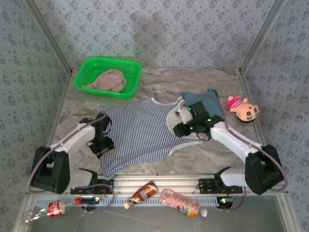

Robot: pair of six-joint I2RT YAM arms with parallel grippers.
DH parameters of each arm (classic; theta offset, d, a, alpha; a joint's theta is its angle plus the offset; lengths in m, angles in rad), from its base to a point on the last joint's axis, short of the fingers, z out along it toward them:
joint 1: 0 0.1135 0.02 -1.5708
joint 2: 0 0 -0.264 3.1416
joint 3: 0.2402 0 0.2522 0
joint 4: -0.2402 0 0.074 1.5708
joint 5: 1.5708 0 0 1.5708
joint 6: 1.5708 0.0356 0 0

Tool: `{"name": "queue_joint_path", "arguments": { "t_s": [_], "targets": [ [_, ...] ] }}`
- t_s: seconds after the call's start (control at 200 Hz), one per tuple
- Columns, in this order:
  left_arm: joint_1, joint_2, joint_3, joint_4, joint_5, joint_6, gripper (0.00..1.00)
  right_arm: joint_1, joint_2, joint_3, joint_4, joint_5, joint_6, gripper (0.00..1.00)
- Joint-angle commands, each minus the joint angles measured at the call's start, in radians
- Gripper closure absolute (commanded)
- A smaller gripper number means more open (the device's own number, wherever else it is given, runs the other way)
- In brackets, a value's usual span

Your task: Fold and stack the tank tops

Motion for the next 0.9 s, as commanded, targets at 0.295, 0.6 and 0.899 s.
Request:
{"name": "queue_joint_path", "arguments": {
  "t_s": [0.295,0.6,0.899],
  "targets": [
    [0.135,0.253,0.062,0.169,-0.017,0.217,0.57,0.301,0.328,0.158,-0.123,0.172,-0.446,0.57],
    [0.167,0.432,0.236,0.162,-0.024,0.339,0.58,0.358,0.33,0.118,-0.173,0.26,-0.524,0.57],
    [0.161,0.326,0.257,0.013,-0.058,0.334,0.53,0.408,0.216,0.083,-0.136,0.26,-0.427,0.51]
  ]
}}
